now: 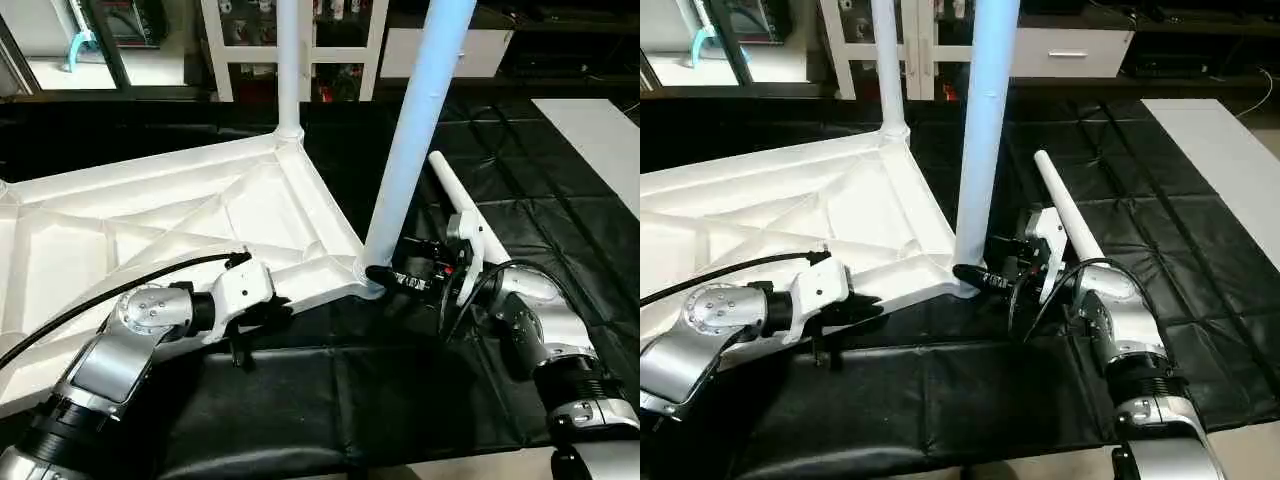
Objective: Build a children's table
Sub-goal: Rotate leg to tighten
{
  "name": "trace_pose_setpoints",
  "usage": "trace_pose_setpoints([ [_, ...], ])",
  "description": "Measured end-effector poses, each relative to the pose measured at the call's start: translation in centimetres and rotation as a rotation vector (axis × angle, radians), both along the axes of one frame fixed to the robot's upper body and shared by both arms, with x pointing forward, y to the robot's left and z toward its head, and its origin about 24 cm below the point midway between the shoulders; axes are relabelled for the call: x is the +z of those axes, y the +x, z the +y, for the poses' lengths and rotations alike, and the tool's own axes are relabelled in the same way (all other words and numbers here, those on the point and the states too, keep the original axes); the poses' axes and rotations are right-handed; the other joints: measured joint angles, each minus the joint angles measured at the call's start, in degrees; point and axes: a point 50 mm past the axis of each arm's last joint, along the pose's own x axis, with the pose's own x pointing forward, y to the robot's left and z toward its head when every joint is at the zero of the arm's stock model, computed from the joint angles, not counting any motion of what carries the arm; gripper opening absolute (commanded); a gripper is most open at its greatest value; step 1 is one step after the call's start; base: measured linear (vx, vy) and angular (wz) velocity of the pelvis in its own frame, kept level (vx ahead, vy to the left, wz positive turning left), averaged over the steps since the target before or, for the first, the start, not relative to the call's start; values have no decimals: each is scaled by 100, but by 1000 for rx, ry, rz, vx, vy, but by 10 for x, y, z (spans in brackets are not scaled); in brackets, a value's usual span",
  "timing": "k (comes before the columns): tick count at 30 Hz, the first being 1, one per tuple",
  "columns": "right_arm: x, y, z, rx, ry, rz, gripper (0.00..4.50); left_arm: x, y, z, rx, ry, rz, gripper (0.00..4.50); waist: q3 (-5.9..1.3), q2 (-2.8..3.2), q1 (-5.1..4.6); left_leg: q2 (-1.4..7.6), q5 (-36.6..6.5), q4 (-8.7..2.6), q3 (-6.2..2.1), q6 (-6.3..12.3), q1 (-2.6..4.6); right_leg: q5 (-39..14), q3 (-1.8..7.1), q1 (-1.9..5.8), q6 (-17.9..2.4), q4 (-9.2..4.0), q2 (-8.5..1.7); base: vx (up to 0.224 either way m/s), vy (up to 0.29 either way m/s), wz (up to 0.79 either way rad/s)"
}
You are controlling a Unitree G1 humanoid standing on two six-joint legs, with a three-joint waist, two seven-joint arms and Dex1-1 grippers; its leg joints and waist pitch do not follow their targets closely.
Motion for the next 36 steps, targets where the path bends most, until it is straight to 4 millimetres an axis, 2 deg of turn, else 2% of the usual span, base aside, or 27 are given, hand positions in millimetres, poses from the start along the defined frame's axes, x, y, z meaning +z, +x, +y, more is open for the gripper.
trace_pose_setpoints([
  [4,-1,1,2,-20,-24,-15,292,0,0,0,-1,0,2,0,-2,-3,0,0,5,1,1,9,1,0,0,0,0,2,0,0,0,0],
  [7,-3,2,3,-39,-34,-17,281,0,0,0,0,0,2,0,-2,-3,0,0,6,4,1,11,1,0,0,0,0,6,0,0,0,0],
  [9,-5,3,4,-50,-51,-11,250,0,0,0,0,1,3,0,-2,-4,0,0,6,4,1,11,1,0,0,0,0,7,0,0,0,0],
  [12,-9,4,5,-86,-70,-7,239,0,0,0,5,0,11,0,-5,-8,-4,0,6,6,1,10,3,0,1,1,0,9,0,0,0,0],
  [13,-9,5,7,-95,-71,-13,220,-1,0,0,8,0,15,0,-5,-9,-11,0,6,7,1,9,4,0,3,1,0,11,0,0,0,0],
  [19,-14,16,22,-278,-67,-32,197,-3,7,-9,109,-17,23,0,-6,-22,-84,0,-5,34,4,-15,25,-1,13,4,2,55,-2,0,0,0],
  [22,-15,23,29,-396,-66,-27,195,-3,14,-22,159,-27,21,0,-6,-22,-99,-1,-5,36,3,-16,26,-14,15,4,24,54,-3,0,0,0],
  [27,-16,41,49,-812,2,53,193,-4,35,-67,324,-61,43,0,-6,-22,-94,-15,-2,45,2,-21,23,-21,25,9,35,47,-13,0,0,0],
  [29,-17,44,54,-920,25,94,193,-4,38,-80,362,-75,60,0,-10,-27,-91,-19,-2,46,-1,-21,23,-23,24,18,39,41,-15,0,0,0],
  [36,-18,45,57,-990,73,135,193,-3,40,-88,378,-73,70,0,-35,-68,-93,-19,-2,46,-15,-20,12,-25,14,29,43,17,-14,0,0,0],
])
